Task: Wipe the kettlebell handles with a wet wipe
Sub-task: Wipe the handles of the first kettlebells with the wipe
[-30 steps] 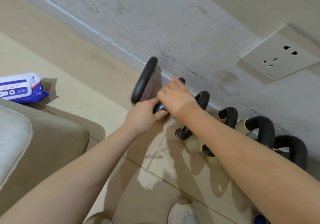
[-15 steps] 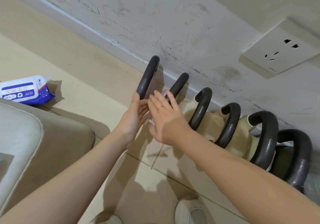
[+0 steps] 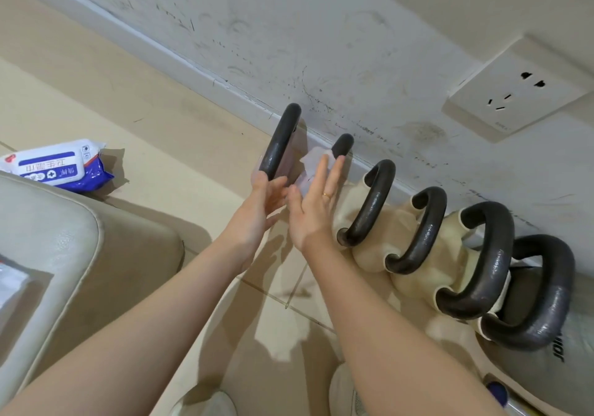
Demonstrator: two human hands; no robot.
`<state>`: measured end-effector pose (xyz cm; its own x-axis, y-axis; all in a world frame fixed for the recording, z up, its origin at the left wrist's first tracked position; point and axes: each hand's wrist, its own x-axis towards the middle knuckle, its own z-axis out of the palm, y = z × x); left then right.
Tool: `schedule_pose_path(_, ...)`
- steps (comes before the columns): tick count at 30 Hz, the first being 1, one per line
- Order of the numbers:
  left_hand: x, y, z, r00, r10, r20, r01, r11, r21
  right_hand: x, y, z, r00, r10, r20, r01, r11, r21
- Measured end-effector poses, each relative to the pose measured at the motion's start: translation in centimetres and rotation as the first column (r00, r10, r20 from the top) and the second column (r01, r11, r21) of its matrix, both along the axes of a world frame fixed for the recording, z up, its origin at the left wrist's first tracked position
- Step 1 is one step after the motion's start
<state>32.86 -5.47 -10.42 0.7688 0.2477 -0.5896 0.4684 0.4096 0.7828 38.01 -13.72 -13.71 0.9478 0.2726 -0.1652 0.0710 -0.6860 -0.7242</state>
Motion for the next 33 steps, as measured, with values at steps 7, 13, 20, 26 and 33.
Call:
schedule_pose_path(7,0.4,-1.2,0.0,0.992,-0.121,-0.040,0.123,0.990,0.064,-3.4,-0.5,-1.0,0.985,-0.032,-0.167,0.072,0.968,0.242)
schedule_pose_path(13,0.7,-1.4,0.1,0.992,-0.121,-0.025,0.123,0.971,0.205,-1.0,-0.3,-1.9,0.949,-0.178,-0.259,0.226,0.960,0.167)
schedule_pose_path(20,-0.3,-0.3,-1.2,0.996,-0.083,-0.025,0.086,0.982,0.170,-1.9,0.2,-2.4,0.949,-0.257,-0.181,0.303,0.901,0.310)
schedule_pose_path(26,-0.8,0.4,-2.0,0.997,-0.082,-0.001,0.080,0.982,0.173,-2.7,1.2,-2.1,0.870,-0.390,-0.302,0.487,0.776,0.401)
schedule_pose_path(33,-0.5,0.9,-1.9,0.996,-0.077,-0.049,0.084,0.982,0.170,-1.1,2.0,-0.8,0.847,-0.445,-0.292,0.525,0.787,0.324)
